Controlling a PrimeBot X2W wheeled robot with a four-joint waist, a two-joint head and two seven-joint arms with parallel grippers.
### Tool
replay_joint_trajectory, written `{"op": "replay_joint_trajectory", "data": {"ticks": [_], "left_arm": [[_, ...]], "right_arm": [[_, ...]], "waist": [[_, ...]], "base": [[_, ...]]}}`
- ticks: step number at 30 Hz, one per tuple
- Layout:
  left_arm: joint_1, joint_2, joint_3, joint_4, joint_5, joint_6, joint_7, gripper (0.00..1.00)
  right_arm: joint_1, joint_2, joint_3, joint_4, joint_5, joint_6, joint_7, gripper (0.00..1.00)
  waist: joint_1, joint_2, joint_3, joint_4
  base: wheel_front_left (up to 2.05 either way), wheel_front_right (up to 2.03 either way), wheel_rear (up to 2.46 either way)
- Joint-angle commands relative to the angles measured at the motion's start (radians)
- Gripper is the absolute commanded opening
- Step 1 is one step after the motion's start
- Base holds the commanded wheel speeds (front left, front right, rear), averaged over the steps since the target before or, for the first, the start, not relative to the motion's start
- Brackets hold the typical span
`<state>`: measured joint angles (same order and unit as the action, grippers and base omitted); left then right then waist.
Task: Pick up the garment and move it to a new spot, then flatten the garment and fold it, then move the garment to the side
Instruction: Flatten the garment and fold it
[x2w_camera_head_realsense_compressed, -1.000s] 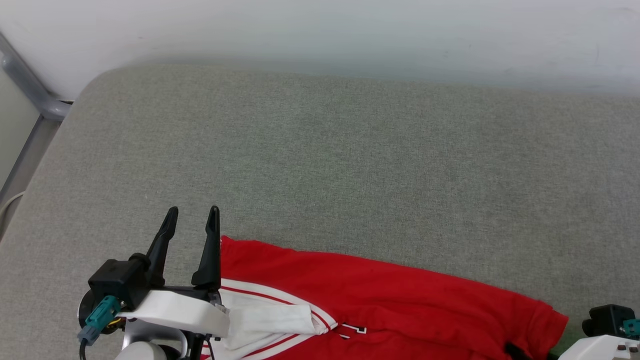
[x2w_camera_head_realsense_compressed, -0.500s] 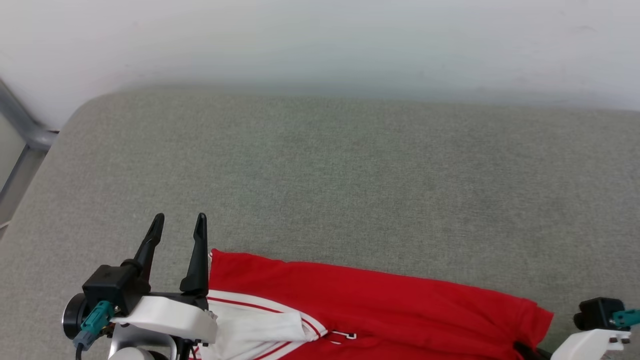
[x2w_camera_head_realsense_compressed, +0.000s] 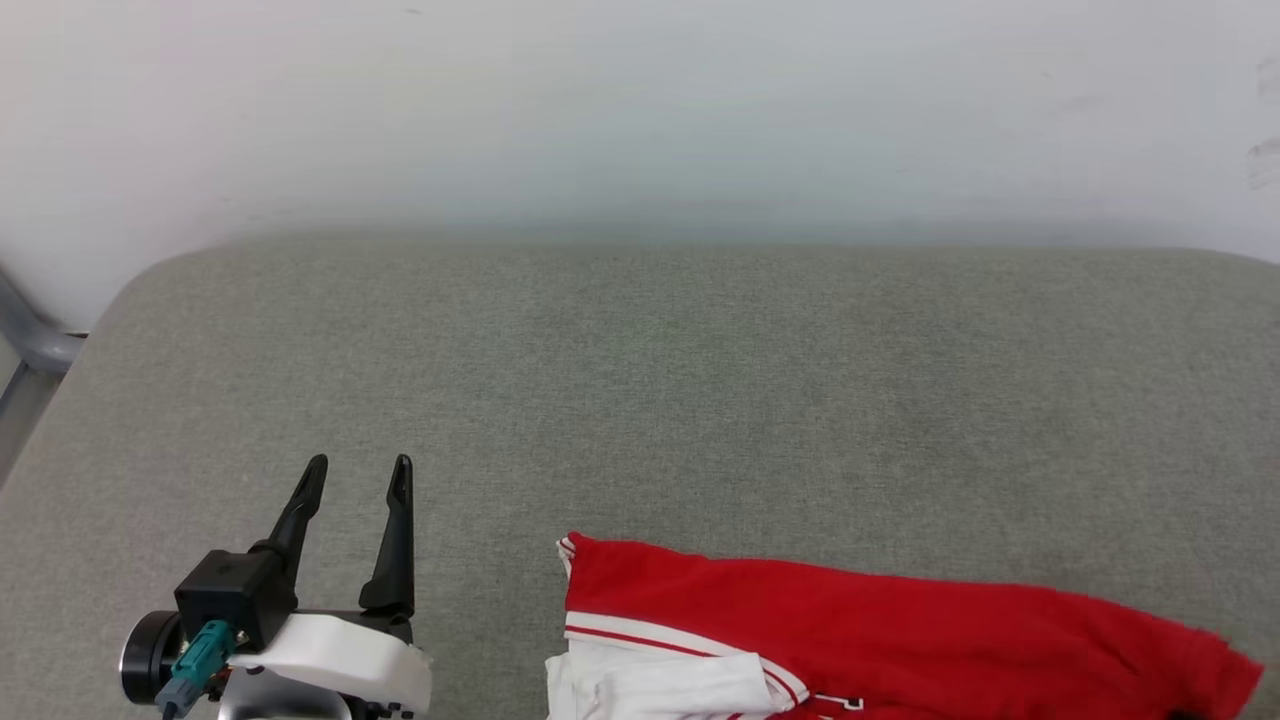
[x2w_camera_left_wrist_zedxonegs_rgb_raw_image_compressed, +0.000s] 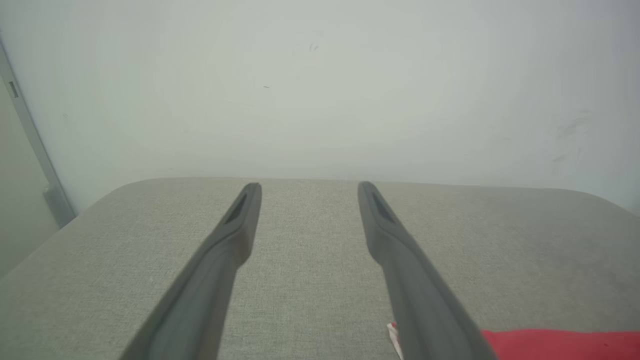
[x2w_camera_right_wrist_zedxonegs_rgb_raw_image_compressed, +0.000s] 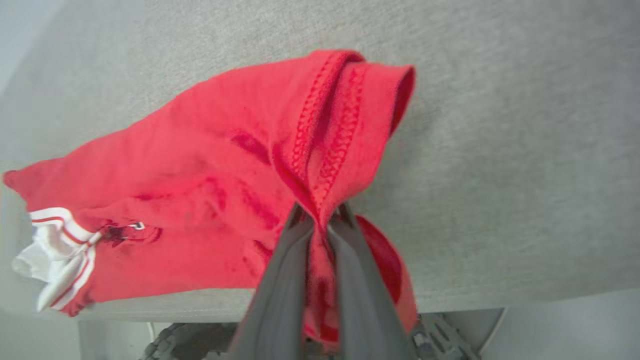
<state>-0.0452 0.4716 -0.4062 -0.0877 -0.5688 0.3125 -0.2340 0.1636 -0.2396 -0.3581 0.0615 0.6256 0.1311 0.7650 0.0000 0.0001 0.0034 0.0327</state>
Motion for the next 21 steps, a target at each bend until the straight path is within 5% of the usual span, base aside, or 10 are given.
{"op": "replay_joint_trajectory", "data": {"ticks": [1,7,12,21], "left_arm": [[0.013,0.007,0.003,-0.003,0.003,0.005,0.002,1.00],[0.016,0.009,-0.003,-0.012,0.002,0.008,0.011,1.00],[0.014,0.008,-0.011,-0.017,0.000,0.010,0.018,1.00],[-0.023,0.000,-0.027,-0.017,0.001,-0.001,0.031,1.00]], "right_arm": [[-0.011,0.028,0.001,0.001,0.044,-0.001,0.020,0.00],[-0.047,0.154,-0.053,0.006,0.376,-0.001,0.240,0.00],[-0.060,0.190,-0.021,0.022,0.632,-0.001,0.371,0.00],[-0.117,0.191,0.280,0.056,0.943,-0.001,0.277,0.00]], "waist": [[0.0000,-0.0001,-0.002,-0.004],[0.0000,-0.0001,-0.012,-0.003],[0.0000,-0.0001,-0.012,0.007],[0.0000,-0.0001,0.014,0.049]], "base": [[0.00,0.00,0.00],[0.00,0.00,0.00],[0.00,0.00,0.00],[0.00,0.00,0.00]]}}
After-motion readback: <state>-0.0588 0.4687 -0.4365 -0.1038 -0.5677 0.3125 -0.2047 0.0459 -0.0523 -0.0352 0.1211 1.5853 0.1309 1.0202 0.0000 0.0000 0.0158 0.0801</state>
